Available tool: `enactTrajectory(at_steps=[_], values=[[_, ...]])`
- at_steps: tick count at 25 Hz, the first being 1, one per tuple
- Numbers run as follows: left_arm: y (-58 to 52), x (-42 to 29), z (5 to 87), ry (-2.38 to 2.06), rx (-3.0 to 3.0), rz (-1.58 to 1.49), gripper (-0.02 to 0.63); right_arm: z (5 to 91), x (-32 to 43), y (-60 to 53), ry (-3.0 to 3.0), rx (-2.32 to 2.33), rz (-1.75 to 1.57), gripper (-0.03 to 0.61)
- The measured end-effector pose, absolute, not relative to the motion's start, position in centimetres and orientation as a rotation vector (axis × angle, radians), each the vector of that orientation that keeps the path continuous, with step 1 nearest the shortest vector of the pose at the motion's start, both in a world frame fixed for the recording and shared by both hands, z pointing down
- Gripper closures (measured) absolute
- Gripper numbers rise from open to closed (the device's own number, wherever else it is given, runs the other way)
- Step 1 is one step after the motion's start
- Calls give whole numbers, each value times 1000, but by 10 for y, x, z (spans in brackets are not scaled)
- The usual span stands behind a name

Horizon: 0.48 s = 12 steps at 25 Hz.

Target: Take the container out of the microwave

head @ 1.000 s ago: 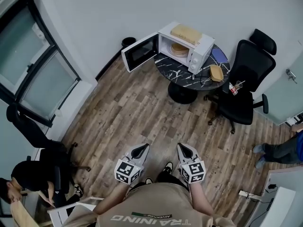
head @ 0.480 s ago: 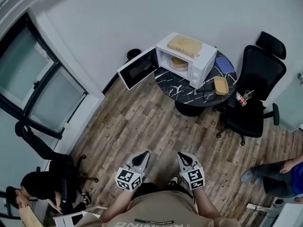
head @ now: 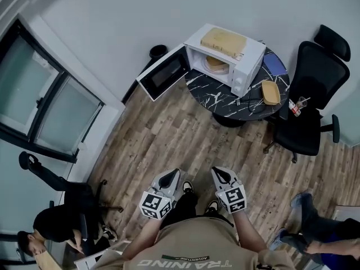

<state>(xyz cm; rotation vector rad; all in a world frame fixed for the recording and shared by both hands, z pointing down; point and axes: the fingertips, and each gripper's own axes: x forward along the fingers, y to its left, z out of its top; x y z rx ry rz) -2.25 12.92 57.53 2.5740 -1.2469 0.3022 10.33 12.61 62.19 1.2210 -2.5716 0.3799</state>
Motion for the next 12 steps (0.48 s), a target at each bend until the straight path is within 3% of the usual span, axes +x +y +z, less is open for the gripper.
enactTrajectory(at_steps=[12], values=[[9, -78, 556, -1151, 2734, 304, 606, 593, 31, 27, -2519, 1271, 341, 569]])
